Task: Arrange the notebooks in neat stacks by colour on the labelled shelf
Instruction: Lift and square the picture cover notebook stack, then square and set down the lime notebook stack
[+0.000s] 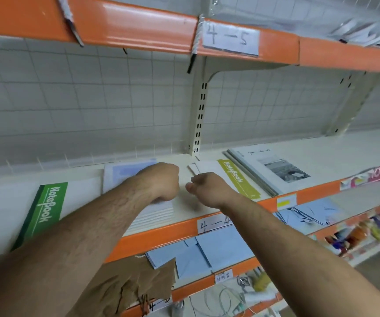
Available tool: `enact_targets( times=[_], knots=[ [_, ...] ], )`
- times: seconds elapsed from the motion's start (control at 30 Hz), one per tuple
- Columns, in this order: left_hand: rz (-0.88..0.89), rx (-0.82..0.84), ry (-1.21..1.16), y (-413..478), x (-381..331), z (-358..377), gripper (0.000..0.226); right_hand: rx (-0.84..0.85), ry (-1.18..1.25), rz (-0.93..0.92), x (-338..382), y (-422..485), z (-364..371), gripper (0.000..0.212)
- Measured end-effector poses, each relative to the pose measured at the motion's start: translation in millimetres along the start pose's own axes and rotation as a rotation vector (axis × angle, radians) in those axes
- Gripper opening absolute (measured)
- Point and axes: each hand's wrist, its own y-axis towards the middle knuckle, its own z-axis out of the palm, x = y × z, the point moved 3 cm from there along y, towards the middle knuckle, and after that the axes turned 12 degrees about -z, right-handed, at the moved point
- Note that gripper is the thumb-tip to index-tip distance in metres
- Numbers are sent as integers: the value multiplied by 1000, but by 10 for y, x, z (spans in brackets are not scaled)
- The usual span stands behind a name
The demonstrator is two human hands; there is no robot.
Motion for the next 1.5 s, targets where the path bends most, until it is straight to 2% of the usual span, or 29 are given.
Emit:
enact_targets(
  times=[0.07,0.13,0.23,0.3,0.4,0.5,0.63,0.8,0.93,1.03,1.13,1.2,1.23,1.3,1.37,1.43,1.5],
  knots=[
    [-34,-17,-205,22,-204,-47,39,-27,5,-7,-159,27,-148,49],
    [-85,-42,-466,69,-426,-40,16,-56,-2,14,-381,77,-322,44],
    [-279,13,-870,159,-674,49,24,-76,-26,47,-685,147,-609,42],
    [-411,49,-1066,208,-840,136,5,-108,-51,55,-914,205,-824,32],
    [-540,130,-1280,293,-1022,267,46,-107,-28,70,-1168,294,-1021,20],
    [-599,104,-1385,387,-1132,342,56,-62,7,91,-1303,355,-1106,18],
    [-622,54,-1443,441,-1243,369,41,-32,134,95,-1351,443,-1147,18],
    [-662,54,-1401,447,-1309,310,17,-16,223,110,-1348,482,-1158,20],
    [-705,75,-1329,502,-1262,376,35,-24,351,169,-1379,481,-1163,27],
    [-710,36,-1107,493,-1262,385,7,-9,434,214,-1359,438,-1104,16],
    [-691,2,-1027,507,-1216,429,20,-21,438,208,-1332,439,-1073,15],
    [-662,-24,-1087,501,-1177,439,7,-17,466,205,-1309,422,-1073,10],
    [-625,-51,-1144,499,-1160,444,7,-20,479,192,-1298,418,-1074,8],
    [-505,-119,-1243,438,-1162,419,25,-83,495,105,-1247,417,-1090,9],
    [-385,-237,-1266,333,-1174,318,35,-215,502,-29,-1149,418,-1120,13],
    [-324,-350,-1266,254,-1158,223,39,-318,531,-126,-1059,398,-1120,13],
    [-313,-410,-1276,225,-1104,208,40,-328,551,-188,-1026,371,-1059,17]
  ],
)
